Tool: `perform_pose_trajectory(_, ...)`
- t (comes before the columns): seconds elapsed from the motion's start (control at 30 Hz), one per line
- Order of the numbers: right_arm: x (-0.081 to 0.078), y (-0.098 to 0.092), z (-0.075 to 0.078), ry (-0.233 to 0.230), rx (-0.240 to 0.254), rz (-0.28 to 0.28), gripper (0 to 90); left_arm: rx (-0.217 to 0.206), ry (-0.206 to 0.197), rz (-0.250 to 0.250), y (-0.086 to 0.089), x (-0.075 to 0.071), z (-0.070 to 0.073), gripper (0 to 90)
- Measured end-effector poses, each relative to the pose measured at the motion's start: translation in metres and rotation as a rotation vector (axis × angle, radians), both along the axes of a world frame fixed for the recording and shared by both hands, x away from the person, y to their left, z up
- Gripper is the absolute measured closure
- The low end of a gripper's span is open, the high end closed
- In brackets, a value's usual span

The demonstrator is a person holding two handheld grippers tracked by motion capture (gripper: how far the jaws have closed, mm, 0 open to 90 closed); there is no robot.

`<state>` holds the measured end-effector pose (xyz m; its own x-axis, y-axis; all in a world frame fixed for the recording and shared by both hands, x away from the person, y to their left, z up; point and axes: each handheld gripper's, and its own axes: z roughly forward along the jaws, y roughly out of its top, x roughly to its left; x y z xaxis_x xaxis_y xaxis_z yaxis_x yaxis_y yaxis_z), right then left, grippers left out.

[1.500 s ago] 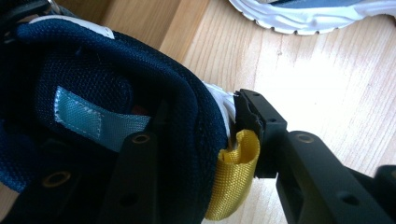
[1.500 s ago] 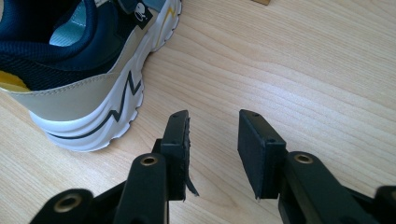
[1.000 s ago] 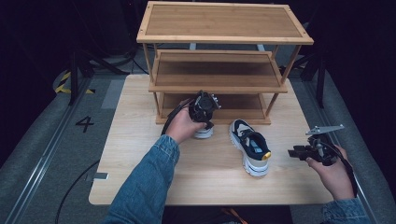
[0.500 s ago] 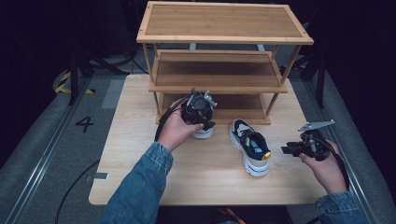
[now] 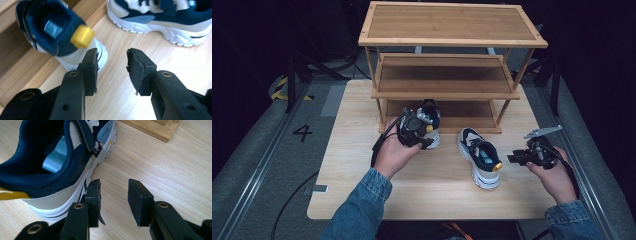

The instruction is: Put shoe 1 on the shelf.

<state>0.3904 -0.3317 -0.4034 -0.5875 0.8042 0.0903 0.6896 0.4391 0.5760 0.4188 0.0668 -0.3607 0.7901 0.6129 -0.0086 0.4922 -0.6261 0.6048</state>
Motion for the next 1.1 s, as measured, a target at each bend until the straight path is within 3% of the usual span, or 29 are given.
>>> perform_pose_trajectory(0.07, 0.000, 0.000, 0.000, 0.002, 0.001, -0.002, 63.8, -0.015, -0.004, 0.030, 0.000, 0.000, -0.006, 60.3)
perform_pose_trajectory(0.17, -0.002, -0.003, 0.000, 0.001, 0.004, -0.012, 63.8, -0.101, -0.052, 0.107, 0.001, -0.004, -0.023, 61.9)
perform_pose_trajectory(0.2, -0.003, -0.004, 0.000, 0.005, 0.003, -0.017, 63.9, -0.111, -0.061, 0.123, 0.001, -0.004, -0.025, 62.3)
perform_pose_trajectory(0.37, -0.006, -0.007, 0.000, 0.004, 0.002, -0.025, 63.9, -0.089, -0.044, 0.171, -0.001, 0.001, -0.035, 66.1)
perform_pose_trajectory(0.5, -0.009, -0.012, -0.001, 0.005, 0.002, -0.037, 64.1, -0.104, -0.047, 0.228, -0.002, 0.007, -0.040, 71.0)
perform_pose_trajectory(0.6, -0.011, -0.014, -0.001, 0.005, 0.002, -0.043, 64.2, -0.134, -0.024, 0.268, -0.002, 0.014, -0.044, 77.7)
perform_pose_trajectory(0.7, -0.014, -0.017, 0.000, 0.006, 0.000, -0.055, 64.1, -0.160, 0.009, 0.264, -0.002, 0.020, -0.047, 82.1)
perform_pose_trajectory(0.87, -0.017, -0.022, 0.000, 0.003, 0.001, -0.066, 64.3, -0.148, 0.032, 0.254, -0.004, 0.024, -0.049, 88.8)
perform_pose_trajectory(0.93, -0.018, -0.023, -0.001, 0.003, 0.000, -0.069, 64.3, -0.174, 0.047, 0.263, -0.004, 0.026, -0.049, 89.5)
perform_pose_trajectory(1.1, -0.020, -0.024, -0.001, 0.004, 0.000, -0.076, 64.4, -0.186, 0.005, 0.280, -0.005, 0.031, -0.053, 89.5)
